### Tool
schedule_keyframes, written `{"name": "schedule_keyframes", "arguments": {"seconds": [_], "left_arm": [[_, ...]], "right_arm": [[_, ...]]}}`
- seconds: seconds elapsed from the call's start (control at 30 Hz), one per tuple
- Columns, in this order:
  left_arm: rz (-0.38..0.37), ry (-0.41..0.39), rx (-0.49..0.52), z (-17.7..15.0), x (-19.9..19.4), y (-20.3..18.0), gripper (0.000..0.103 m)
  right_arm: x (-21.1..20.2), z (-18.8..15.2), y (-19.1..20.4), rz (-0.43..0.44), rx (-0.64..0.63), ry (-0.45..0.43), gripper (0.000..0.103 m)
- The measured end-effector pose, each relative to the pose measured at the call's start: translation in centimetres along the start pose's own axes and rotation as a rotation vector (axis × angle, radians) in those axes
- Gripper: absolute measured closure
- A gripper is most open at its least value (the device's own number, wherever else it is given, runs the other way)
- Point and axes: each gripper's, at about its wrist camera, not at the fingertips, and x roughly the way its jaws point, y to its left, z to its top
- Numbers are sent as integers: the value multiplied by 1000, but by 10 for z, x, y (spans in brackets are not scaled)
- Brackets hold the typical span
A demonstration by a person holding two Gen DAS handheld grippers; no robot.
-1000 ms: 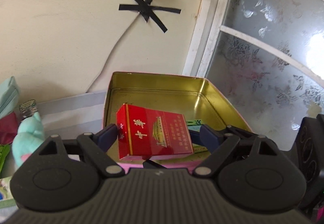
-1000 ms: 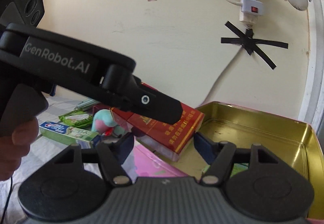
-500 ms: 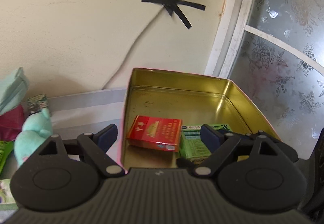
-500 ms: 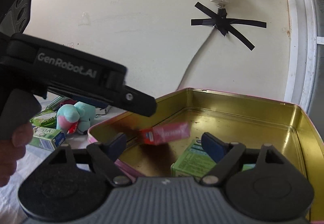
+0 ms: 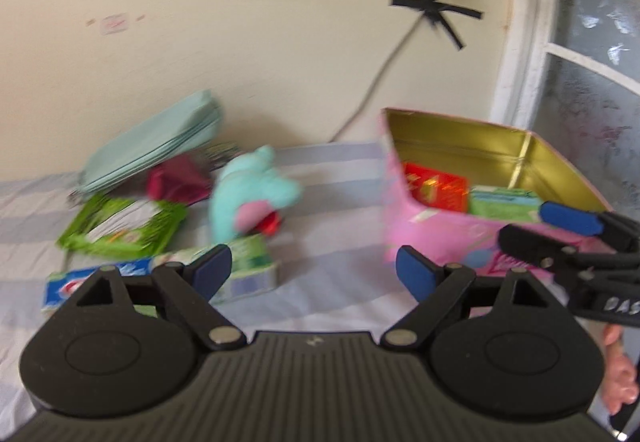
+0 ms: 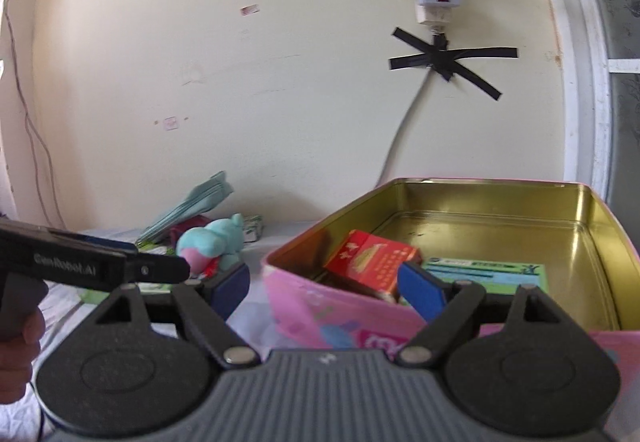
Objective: Organize objects
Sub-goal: 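Withdraw the right tool and approach the Crest toothpaste box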
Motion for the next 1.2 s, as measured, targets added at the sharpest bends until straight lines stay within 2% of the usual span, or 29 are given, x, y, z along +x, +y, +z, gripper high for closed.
{"name": "schedule_keyframes", "arguments": {"seconds": [0.27,0.63,0.8,0.93,1.07,1.2], "left_arm": [[159,54,-85,-35,-10,65,12],[289,55,-207,-66,-25,139,12],[318,35,-308,-73,-22,166,12],[298,1,-361,-73,-26,174,12],[292,-22,-394,-72,-26,178,10],[256,-28,-431,-52,-20,185,6]], "right_arm": [[27,-14,51,128,-9,112,20],[64,-25,125,227,-132,212,21],[79,-23,150,233,-211,217,21],[97,-17,157,235,-228,213,20],[125,-10,145,225,-133,252,20],[152,-7,130,200,-35,301,19]]}}
